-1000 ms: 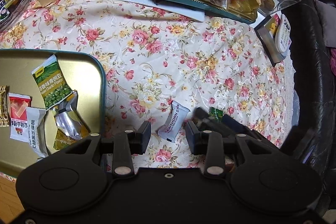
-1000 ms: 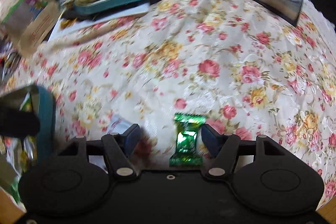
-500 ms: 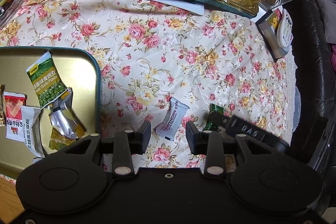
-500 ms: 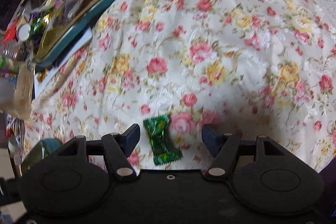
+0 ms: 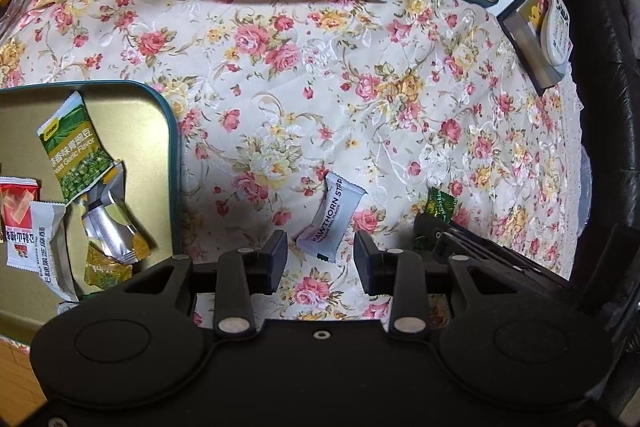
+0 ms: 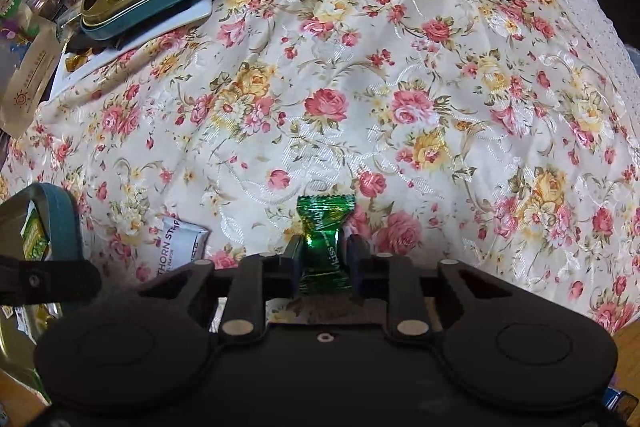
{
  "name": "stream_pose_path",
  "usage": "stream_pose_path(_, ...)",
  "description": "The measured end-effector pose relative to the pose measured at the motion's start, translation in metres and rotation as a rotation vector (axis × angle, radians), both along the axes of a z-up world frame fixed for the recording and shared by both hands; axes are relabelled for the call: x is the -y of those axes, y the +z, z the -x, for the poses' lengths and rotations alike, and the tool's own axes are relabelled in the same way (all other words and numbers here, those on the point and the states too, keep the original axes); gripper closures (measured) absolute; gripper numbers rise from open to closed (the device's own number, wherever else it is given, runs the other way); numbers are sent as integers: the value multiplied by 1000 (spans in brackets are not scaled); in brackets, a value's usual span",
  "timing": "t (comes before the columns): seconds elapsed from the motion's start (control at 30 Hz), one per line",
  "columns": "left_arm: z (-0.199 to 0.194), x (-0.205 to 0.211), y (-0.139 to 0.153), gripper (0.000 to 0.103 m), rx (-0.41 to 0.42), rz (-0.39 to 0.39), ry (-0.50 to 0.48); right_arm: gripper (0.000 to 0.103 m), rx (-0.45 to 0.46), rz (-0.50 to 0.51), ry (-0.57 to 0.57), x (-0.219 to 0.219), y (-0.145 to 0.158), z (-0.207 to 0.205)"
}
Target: Organize snacks
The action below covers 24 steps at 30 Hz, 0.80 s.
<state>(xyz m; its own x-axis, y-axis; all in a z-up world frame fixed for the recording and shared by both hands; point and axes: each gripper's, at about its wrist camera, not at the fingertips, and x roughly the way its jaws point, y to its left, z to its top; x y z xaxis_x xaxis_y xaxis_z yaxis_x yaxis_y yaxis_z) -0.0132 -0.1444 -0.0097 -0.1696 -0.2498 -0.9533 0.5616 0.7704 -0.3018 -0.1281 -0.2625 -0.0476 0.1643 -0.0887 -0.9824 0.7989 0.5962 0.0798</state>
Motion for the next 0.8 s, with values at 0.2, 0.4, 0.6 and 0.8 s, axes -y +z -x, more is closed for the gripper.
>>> stream_pose_path(0.2,18,19,-7,58,38,-12,-76,83,47,-57,-88,15,9,18)
stream_pose_path(0.4,31,36,-23,58,118,-72,-131,82,48,-34,-91,23,16,24)
stream_pose_path(0.6,31,45,-35,58,147,-92,-120,82,14,-33,-83,23,7,28)
stream_pose_path(0.8,37,53,-49,59,136,-132,-134,80,9,-11,-69,19,6,26)
